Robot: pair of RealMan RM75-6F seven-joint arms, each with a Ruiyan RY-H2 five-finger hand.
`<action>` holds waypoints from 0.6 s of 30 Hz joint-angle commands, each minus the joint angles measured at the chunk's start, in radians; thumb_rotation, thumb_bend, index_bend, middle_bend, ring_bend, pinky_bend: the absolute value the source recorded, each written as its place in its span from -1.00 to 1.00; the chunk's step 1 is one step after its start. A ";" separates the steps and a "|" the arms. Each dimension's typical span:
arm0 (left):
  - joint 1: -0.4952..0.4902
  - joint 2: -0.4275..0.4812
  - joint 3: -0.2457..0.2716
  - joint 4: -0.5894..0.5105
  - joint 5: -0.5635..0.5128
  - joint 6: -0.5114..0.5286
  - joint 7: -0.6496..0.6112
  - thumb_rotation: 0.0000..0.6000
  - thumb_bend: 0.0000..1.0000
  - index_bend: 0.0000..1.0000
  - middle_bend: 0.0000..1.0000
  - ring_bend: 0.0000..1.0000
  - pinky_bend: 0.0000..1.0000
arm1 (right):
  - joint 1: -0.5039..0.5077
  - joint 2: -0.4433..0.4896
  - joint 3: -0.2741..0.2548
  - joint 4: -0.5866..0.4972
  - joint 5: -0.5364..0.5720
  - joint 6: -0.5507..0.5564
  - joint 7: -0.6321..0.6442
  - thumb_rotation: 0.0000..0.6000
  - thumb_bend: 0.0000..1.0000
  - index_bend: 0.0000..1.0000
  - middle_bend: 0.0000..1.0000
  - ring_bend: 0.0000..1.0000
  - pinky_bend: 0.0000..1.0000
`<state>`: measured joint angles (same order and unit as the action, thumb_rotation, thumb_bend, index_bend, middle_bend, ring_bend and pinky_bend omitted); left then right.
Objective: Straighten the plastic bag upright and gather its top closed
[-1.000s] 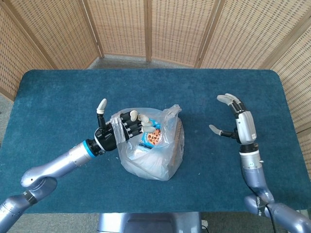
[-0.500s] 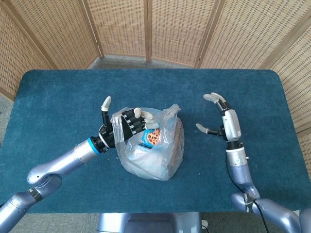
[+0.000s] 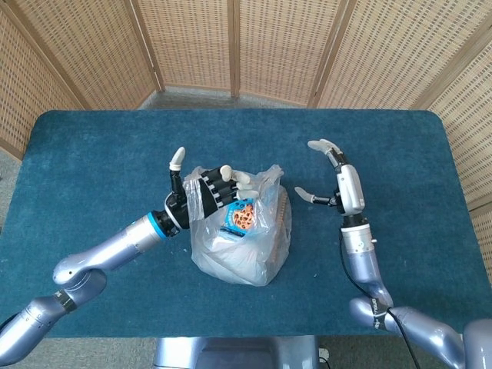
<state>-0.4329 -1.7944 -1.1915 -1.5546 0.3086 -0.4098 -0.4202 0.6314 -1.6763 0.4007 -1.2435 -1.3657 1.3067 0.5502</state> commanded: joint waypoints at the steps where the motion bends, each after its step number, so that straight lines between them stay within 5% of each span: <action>1: -0.031 -0.013 0.001 0.021 0.010 0.016 0.003 -1.00 -0.73 -0.04 -0.26 -0.48 -0.59 | 0.017 -0.003 0.023 -0.032 0.039 -0.037 0.011 1.00 -0.86 -0.57 -0.55 -0.72 -0.77; 18: -0.081 -0.050 -0.015 0.090 0.031 0.036 0.010 -1.00 -0.73 -0.04 -0.26 -0.48 -0.59 | -0.040 0.087 0.028 -0.320 0.148 -0.120 0.064 1.00 -0.88 -0.66 -0.58 -0.78 -0.79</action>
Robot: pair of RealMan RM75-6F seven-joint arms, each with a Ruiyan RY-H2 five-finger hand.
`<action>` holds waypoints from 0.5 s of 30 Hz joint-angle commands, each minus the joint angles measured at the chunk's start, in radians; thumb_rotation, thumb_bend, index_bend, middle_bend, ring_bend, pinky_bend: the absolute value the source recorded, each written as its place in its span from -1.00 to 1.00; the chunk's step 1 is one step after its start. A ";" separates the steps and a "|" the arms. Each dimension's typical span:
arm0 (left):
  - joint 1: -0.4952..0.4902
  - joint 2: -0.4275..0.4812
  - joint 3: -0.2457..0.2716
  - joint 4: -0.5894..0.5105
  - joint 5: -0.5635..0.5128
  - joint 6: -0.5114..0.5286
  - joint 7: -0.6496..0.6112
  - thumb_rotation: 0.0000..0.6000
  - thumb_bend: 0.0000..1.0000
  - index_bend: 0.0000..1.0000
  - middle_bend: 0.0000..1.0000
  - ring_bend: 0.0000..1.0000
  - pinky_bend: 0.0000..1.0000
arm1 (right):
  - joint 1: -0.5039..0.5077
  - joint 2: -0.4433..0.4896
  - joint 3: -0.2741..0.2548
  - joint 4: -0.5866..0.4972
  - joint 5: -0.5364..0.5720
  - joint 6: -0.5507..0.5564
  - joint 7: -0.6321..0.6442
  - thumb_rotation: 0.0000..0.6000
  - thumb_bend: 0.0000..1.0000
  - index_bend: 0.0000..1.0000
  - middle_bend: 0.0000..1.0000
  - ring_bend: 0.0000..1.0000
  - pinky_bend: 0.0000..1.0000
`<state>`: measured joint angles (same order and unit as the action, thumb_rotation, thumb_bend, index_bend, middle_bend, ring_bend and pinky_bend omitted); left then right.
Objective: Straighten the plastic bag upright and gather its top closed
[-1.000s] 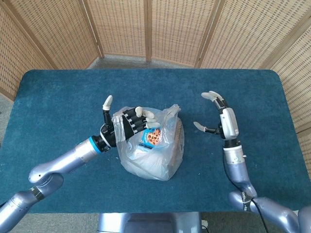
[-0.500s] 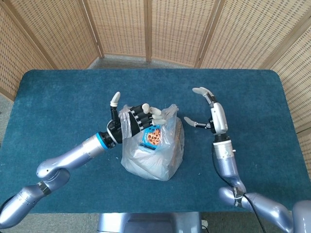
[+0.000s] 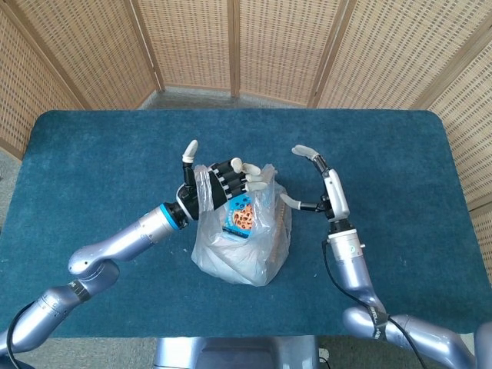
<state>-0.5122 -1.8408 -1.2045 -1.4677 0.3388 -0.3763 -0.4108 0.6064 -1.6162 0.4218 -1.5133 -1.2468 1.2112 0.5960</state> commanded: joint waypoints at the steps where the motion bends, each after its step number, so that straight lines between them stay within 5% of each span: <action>1: -0.002 -0.005 -0.003 0.005 0.001 0.003 0.001 -1.00 -0.73 -0.04 -0.26 -0.48 -0.59 | -0.019 0.032 0.007 -0.064 0.035 -0.027 0.020 1.00 -0.88 -0.66 -0.59 -0.78 -0.79; 10: 0.010 -0.006 -0.017 0.007 0.010 0.004 0.007 -1.00 -0.73 -0.04 -0.26 -0.47 -0.59 | -0.060 0.081 -0.001 -0.184 0.038 -0.026 0.036 1.00 -0.88 -0.68 -0.59 -0.80 -0.79; 15: 0.024 0.002 -0.025 0.000 0.001 -0.015 -0.004 -1.00 -0.73 -0.04 -0.26 -0.47 -0.59 | -0.060 0.083 -0.003 -0.135 0.000 0.004 0.002 1.00 -0.88 -0.68 -0.59 -0.80 -0.79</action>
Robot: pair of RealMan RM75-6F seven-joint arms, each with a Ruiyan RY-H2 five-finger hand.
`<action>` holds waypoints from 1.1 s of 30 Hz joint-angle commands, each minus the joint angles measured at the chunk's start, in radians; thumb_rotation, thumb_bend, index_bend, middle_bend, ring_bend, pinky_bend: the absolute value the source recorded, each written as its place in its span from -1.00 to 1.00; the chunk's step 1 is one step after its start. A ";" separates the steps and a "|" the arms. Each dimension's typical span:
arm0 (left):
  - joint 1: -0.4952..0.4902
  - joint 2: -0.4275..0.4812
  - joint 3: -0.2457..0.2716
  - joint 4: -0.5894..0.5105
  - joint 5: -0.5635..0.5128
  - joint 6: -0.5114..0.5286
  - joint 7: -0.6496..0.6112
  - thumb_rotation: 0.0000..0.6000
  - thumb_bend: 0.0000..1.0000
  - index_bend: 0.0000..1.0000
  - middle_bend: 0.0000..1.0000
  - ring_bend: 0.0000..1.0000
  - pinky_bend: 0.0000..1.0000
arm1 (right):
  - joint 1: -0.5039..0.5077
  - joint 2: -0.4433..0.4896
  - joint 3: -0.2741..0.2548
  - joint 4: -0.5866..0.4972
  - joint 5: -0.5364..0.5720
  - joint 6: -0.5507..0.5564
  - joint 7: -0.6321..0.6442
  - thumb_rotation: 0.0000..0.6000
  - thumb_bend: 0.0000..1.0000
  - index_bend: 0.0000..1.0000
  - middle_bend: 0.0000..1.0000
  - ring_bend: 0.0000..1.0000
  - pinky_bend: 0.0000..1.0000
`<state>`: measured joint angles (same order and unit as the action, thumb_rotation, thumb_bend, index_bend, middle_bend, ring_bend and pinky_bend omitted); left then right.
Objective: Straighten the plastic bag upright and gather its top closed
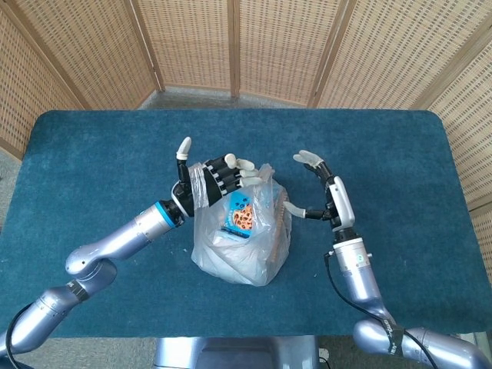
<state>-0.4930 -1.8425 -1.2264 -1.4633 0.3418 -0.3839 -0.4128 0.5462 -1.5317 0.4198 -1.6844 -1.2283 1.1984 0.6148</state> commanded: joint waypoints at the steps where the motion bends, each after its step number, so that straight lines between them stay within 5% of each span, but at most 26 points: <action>1: 0.008 0.006 -0.004 -0.008 -0.002 -0.011 -0.002 -1.00 -0.73 -0.04 -0.26 -0.47 -0.59 | 0.003 -0.004 0.001 0.056 -0.024 0.022 -0.022 0.99 -0.88 -0.68 -0.59 -0.80 -0.79; 17: -0.001 0.014 -0.001 -0.076 -0.012 0.001 -0.020 -1.00 -0.73 -0.04 -0.26 -0.48 -0.59 | 0.087 -0.159 -0.030 0.452 -0.169 0.109 0.008 1.00 -0.90 -0.78 -0.64 -0.78 -0.78; 33: -0.044 -0.022 0.001 -0.043 0.010 0.042 -0.010 -1.00 -0.73 -0.04 -0.26 -0.48 -0.59 | 0.131 -0.246 0.050 0.381 -0.071 0.121 0.001 1.00 -0.96 -0.78 -0.64 -0.78 -0.80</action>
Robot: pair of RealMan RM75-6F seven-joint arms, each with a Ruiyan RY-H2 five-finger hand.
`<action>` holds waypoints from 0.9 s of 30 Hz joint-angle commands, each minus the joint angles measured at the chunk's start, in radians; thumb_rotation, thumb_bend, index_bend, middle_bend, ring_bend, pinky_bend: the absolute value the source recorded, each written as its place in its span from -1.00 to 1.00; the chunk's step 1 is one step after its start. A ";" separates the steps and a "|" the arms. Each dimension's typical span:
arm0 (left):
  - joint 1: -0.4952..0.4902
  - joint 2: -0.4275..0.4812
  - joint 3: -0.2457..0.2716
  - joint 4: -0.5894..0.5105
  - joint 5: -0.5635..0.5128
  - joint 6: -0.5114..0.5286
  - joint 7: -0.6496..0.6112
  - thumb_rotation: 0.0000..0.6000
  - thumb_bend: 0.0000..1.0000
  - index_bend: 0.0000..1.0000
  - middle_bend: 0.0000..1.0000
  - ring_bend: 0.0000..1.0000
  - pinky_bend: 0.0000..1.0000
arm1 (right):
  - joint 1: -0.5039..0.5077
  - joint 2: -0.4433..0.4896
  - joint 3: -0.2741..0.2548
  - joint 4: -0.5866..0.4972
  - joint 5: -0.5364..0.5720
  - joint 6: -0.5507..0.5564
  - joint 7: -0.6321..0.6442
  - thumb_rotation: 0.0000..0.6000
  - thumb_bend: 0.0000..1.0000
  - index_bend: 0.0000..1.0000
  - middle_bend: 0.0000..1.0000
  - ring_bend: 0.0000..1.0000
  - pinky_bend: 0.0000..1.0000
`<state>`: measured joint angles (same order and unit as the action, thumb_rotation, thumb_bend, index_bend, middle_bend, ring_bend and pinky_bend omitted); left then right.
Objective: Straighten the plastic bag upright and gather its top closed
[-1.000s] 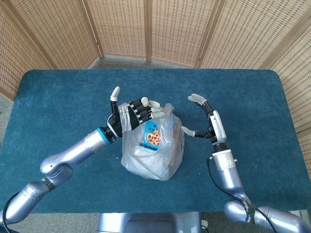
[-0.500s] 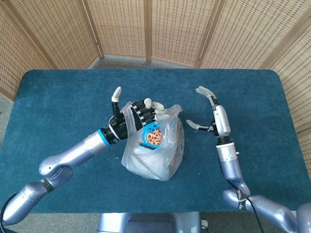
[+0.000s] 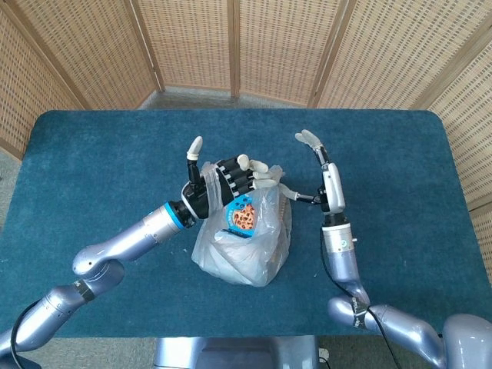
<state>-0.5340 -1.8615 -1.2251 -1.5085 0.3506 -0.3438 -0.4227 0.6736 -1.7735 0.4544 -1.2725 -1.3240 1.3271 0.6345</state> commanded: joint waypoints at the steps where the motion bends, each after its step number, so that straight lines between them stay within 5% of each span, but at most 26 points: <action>1: -0.005 -0.005 -0.001 0.004 0.001 0.003 0.000 -1.00 -0.73 -0.04 -0.26 -0.48 -0.59 | 0.005 -0.007 0.019 -0.039 0.030 -0.007 -0.028 1.00 -0.96 -0.78 -0.64 -0.78 -0.80; 8: -0.009 -0.010 -0.006 0.007 0.005 0.002 -0.003 -1.00 -0.73 -0.04 -0.26 -0.48 -0.59 | -0.002 -0.003 0.035 -0.097 0.070 -0.021 -0.039 1.00 -0.96 -0.78 -0.64 -0.78 -0.80; 27: -0.030 0.000 -0.023 0.021 0.010 0.008 -0.017 -1.00 -0.73 -0.04 -0.26 -0.48 -0.59 | -0.011 -0.015 -0.056 -0.029 -0.035 0.008 -0.051 1.00 -0.96 -0.84 -0.64 -0.79 -0.80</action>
<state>-0.5632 -1.8609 -1.2490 -1.4882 0.3606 -0.3365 -0.4388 0.6634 -1.7879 0.3965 -1.2979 -1.3586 1.3336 0.5808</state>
